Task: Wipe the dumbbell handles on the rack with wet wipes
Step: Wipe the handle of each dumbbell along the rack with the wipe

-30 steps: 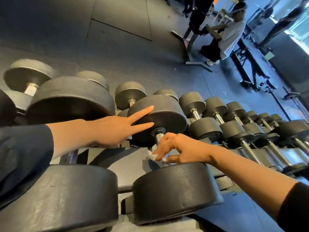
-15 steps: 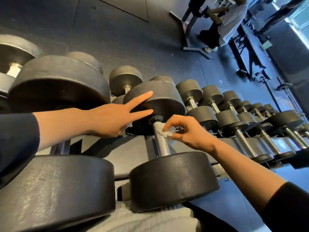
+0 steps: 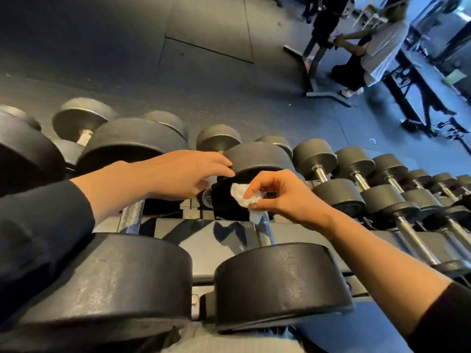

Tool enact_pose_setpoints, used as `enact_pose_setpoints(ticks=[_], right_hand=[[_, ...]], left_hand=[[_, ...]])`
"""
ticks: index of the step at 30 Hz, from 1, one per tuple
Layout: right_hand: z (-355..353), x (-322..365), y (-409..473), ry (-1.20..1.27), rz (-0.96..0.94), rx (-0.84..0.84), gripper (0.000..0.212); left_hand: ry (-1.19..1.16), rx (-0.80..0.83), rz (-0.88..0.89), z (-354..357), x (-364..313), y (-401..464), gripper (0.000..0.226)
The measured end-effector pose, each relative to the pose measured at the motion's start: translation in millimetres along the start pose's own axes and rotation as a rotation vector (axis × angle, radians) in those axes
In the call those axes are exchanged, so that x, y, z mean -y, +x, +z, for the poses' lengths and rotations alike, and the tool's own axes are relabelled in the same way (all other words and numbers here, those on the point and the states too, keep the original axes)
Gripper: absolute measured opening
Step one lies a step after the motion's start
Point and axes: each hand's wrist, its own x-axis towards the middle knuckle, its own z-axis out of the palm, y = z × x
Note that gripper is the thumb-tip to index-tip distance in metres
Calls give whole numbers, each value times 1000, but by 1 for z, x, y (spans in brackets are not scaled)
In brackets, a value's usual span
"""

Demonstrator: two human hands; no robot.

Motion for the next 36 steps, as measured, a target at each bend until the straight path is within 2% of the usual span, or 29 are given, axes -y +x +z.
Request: enact_pose_setpoints(ticks=[6,11,15,18,20,22,24,29,36], right_hand=[[33,28,44,-69,-194,191,16],[64,44,65,-122,-356,328,20],[78,46,74,-166,-405,272,6],[86,39,82,-229,-413,200,5],[95,33,87,-243,-421,153,10],[107,28,89,-260,-382,124,24],[118,26,88,-261,-352,76,30],[142,21,91,-65,-373,-66,22],[156,10,90,168,-411,-39,17]], left_hand=[[-13,-104,-211,-12,-8,-52,51],[-57,-245,-491,-11,-22,-108,45],[-53,-363,-640,-12,-49,-132,46],[-44,-413,-752,-4,-68,-141,42],[-34,-465,-792,2,-78,-144,41],[-10,-474,-828,6,-89,-143,43],[18,-458,-876,9,-98,-140,51],[-48,-445,-965,8,-102,-133,57],[-122,-439,-1040,8,-98,-135,57]])
